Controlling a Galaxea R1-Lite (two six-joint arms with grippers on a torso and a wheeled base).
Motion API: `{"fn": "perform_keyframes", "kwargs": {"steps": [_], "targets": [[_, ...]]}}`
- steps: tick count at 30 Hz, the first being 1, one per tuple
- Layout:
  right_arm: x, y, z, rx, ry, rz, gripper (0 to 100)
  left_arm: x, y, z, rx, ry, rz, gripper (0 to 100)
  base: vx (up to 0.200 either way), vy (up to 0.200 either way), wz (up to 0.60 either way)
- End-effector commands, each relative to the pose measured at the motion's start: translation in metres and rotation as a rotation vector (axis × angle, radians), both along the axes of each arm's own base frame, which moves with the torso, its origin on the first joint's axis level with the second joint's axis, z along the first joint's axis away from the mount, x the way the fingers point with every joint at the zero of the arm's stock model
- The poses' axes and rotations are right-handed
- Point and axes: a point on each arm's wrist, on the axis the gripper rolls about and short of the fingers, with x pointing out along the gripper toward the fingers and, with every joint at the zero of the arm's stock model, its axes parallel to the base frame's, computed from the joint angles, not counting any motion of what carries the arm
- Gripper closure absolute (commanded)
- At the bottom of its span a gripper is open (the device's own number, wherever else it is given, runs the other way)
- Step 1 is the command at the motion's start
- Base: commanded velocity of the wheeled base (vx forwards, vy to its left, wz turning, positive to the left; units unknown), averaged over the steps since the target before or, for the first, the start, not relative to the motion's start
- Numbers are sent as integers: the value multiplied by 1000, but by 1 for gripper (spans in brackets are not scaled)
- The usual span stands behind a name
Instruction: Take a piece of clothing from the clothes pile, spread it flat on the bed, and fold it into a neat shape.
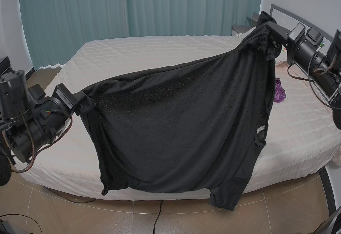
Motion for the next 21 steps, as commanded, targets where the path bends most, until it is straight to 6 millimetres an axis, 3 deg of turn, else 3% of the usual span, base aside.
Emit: {"fn": "perform_keyframes", "kwargs": {"steps": [1,7,14,21], "targets": [[53,8,-38,-26,91,-18,100,49,-6,-29,30,82,48,100,200,0,0],[75,8,-53,-24,82,-37,100,79,-11,-39,40,111,70,100,200,0,0],[94,10,-54,-22,69,-44,100,107,-16,-58,61,162,81,100,200,0,0],[112,15,-78,-33,119,-42,100,137,-17,-78,77,202,108,100,200,0,0]]}}
